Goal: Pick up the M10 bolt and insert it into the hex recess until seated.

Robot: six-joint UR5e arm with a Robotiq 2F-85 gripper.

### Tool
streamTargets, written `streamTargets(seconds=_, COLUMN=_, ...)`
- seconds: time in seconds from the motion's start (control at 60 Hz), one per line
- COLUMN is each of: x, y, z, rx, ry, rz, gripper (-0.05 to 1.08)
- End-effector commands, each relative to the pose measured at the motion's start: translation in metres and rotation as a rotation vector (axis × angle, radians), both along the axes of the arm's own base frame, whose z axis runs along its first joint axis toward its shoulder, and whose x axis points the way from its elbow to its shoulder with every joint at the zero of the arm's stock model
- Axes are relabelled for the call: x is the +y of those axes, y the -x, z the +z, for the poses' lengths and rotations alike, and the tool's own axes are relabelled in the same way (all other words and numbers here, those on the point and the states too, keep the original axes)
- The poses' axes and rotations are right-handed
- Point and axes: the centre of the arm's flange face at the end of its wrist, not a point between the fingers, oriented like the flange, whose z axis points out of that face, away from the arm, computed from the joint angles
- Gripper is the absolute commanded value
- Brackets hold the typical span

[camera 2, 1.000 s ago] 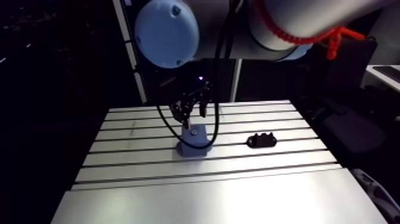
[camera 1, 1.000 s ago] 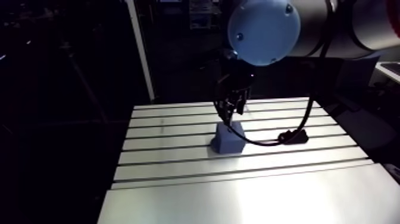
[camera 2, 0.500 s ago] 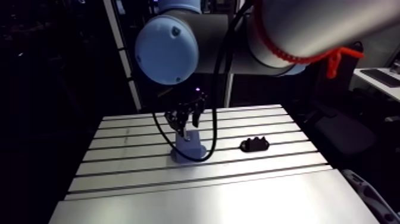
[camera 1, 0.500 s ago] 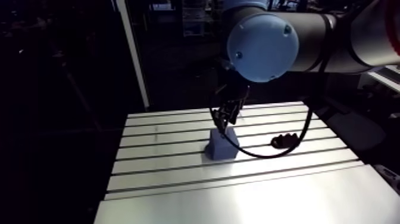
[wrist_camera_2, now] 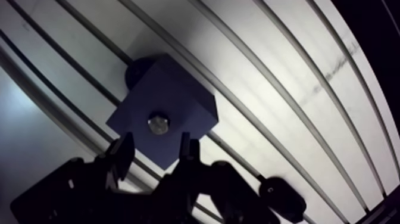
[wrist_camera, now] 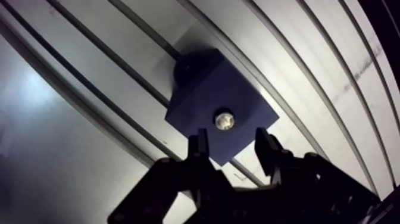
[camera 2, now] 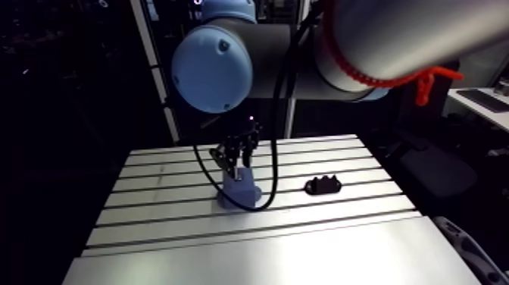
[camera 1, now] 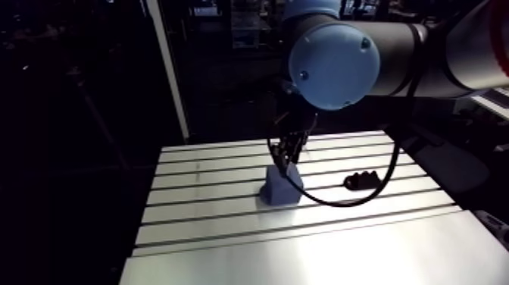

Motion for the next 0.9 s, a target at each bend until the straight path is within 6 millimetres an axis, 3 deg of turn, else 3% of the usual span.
streamTargets(seconds=0.017, x=-0.002, y=-0.001, z=-0.001, rx=-0.001, ry=-0.002, rz=0.005, gripper=0.49)
streamTargets(seconds=0.9, x=-0.002, y=0.002, z=-0.016, rx=-0.026, ry=-0.005, rz=0.003, gripper=0.51)
